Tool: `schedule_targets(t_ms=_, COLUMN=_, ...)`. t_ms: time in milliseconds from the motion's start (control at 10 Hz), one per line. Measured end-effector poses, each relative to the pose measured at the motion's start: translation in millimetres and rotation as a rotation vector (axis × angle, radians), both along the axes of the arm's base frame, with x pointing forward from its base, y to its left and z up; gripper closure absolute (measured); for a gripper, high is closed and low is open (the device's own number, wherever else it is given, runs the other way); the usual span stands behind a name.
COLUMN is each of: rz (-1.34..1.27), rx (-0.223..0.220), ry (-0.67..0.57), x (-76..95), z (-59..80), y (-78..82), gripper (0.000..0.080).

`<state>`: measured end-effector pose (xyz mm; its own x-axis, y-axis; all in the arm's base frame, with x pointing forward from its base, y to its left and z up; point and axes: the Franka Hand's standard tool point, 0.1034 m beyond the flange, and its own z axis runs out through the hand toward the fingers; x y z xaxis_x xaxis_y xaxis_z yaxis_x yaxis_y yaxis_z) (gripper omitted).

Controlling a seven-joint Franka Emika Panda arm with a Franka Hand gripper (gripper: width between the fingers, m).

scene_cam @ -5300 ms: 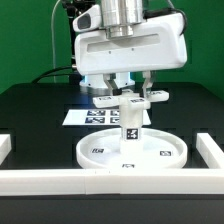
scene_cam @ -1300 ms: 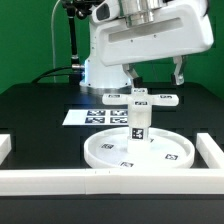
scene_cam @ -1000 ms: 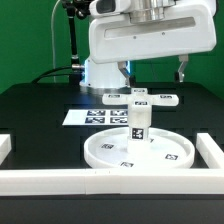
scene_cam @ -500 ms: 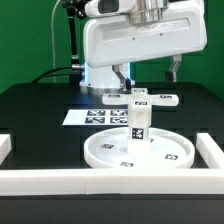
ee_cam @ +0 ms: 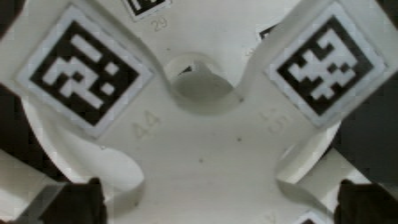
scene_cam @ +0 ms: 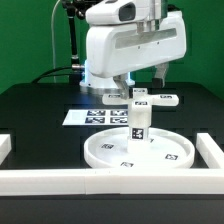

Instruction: Assemble round table

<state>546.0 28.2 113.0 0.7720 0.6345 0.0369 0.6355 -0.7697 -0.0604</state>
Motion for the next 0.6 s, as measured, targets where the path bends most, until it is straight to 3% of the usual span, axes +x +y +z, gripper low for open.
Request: schedule_targets(t_ms=600, rz=0.012, rx=-0.006, ry=0.016, x=-0.1, z=-11.1, y=-1.5, gripper=0.0151)
